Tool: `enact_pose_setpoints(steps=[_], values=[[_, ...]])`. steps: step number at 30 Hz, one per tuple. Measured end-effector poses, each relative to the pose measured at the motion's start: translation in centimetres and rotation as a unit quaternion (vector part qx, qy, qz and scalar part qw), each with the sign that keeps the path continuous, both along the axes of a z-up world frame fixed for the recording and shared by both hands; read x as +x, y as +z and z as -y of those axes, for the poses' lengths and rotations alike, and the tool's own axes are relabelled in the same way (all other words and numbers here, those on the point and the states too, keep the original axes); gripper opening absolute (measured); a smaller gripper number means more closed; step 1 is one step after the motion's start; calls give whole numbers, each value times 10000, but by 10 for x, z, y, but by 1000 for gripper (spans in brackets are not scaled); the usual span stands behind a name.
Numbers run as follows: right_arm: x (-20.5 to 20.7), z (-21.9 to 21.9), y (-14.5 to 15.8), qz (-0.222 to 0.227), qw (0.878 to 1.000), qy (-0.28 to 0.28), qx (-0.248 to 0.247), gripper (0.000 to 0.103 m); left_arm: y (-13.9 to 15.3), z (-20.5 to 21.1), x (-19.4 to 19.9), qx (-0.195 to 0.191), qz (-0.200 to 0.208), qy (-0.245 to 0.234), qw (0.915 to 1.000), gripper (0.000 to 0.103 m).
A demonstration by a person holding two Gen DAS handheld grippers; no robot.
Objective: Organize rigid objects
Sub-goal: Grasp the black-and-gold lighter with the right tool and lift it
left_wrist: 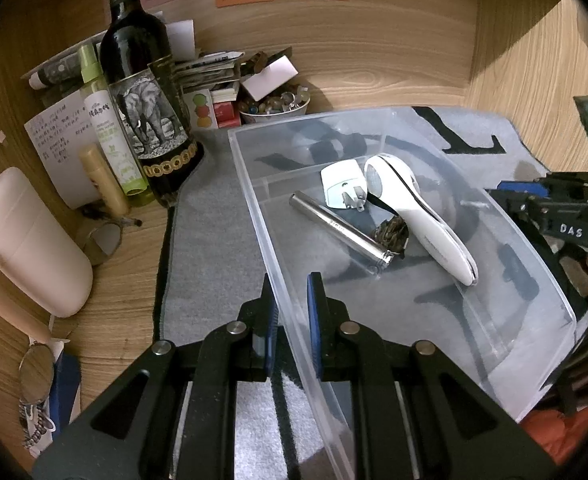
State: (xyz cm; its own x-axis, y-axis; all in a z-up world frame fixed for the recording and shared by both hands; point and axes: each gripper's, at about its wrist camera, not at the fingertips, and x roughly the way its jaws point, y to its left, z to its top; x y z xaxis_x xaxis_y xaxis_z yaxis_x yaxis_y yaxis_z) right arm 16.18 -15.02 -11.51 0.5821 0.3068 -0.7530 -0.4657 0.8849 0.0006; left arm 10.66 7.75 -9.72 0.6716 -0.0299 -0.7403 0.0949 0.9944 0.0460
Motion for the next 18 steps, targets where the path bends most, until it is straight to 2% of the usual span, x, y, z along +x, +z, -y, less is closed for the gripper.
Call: enact_pose_setpoints(steps=[18], values=[[-21,-17,55,862,9956,235,276,21,-1,-2,0,-163,-14,27,9999,14]])
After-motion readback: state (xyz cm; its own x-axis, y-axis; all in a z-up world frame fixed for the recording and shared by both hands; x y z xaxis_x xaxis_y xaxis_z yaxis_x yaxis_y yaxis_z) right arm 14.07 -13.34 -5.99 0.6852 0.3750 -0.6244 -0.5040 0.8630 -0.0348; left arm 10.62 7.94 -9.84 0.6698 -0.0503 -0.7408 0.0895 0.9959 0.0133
